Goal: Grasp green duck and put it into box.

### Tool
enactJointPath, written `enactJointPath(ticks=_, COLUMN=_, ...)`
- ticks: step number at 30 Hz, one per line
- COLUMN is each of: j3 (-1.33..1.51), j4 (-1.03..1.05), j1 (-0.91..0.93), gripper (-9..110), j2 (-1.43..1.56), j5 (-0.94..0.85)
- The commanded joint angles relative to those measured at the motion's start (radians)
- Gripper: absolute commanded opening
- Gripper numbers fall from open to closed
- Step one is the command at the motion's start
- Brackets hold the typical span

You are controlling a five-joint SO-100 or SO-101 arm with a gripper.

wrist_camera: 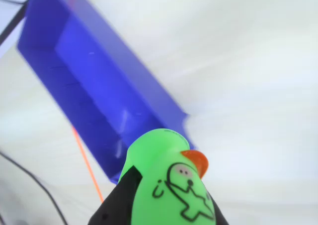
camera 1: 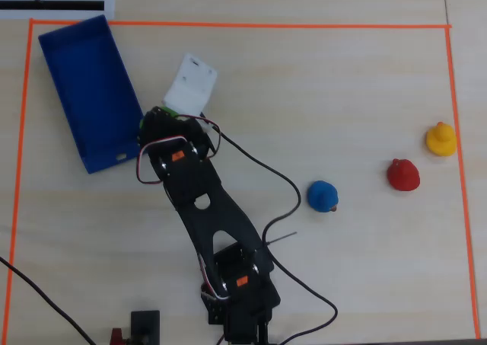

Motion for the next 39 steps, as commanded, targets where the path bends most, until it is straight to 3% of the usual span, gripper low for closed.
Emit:
enactJointPath(ticks=1, j3=-0.233, j4=-0.032, j1=-0.034, gripper=0, j2=-0.146, j5=0.023)
enactJointPath(ticks=18, j3=-0.693, j4=-0.123, j1=-0.250, gripper=1, j2=-0.666, j5=0.117)
enactJointPath(ticks=27, j3=-0.810, j4=-0.126, j1=-0.176, gripper=26, j2=-0.825, j5=0.077)
enactJointPath(ticks=30, j3=-0.759, j4=-0.097, j1=-0.158, gripper=25, j2=-0.749, j5=0.046)
enactJointPath(ticks=34, j3=-0.469, j4=-0.160, j1=-0.112, gripper=0, j2=-0.411, j5=-0.006)
enactJointPath(ticks=39, j3=-0.017, j4=-0.225, j1=-0.015, gripper=0, j2=0.164, j5=-0.147)
